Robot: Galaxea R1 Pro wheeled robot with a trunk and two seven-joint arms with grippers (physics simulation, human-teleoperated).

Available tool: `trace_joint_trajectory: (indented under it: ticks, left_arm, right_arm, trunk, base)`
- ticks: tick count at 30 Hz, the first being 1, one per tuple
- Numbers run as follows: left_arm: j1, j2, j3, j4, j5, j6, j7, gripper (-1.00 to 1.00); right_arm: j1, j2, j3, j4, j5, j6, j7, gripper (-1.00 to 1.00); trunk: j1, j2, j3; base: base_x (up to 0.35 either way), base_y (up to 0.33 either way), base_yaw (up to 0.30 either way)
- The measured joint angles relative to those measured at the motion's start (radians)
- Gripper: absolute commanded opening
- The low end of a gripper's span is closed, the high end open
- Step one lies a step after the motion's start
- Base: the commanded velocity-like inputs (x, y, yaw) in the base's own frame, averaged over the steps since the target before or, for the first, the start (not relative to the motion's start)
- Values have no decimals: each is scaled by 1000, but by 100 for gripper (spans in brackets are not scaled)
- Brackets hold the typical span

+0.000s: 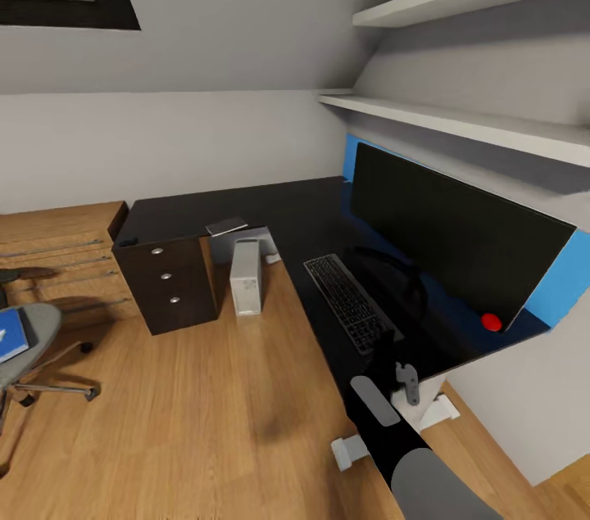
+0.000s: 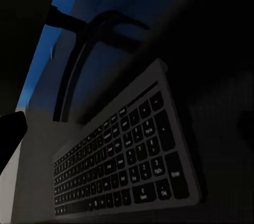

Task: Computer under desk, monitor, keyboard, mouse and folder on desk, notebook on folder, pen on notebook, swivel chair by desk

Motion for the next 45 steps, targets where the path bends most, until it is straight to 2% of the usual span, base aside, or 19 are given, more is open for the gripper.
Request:
trace_joint_trajectory:
  ticks: [17, 27, 33, 39, 41, 42, 45]
  left_arm:
    - [0, 0, 4, 3, 7, 10, 1, 100]
    - [0, 0, 8, 6, 7, 11, 5, 100]
    - [0, 5, 9, 1, 7, 0, 5, 100]
    - [0, 15, 14, -12, 10, -20, 5, 100]
    - [0, 16, 13, -35, 10, -22, 5, 100]
    - [0, 17, 13, -41, 11, -23, 5, 100]
    - [0, 17, 13, -57, 12, -23, 5, 100]
  right_arm:
    - [0, 0, 2, 4, 1, 1, -51, 100]
    - [0, 0, -6, 7, 7, 3, -47, 100]
    - [0, -24, -4, 10, 12, 4, -43, 100]
    - [0, -39, -3, 24, 15, 115, -45, 100]
    - [-1, -66, -4, 37, 24, 227, -49, 100]
    - [-1, -75, -4, 41, 25, 249, -49, 100]
    - [-2, -95, 7, 65, 28, 244, -49, 100]
  trunk:
    - [0, 0, 0]
    - [0, 0, 0]
    - [0, 0, 0]
    - [-1, 0, 0]
    - [-1, 0, 0]
    - [-1, 0, 0]
    - [-8, 14, 6]
  base:
    - [-329, -47, 0]
    - [-210, -243, 0]
    - [-81, -248, 0]
    - [-14, -43, 0]
    - [-5, -14, 0]
    - [-3, -8, 0]
    - [-1, -5, 0]
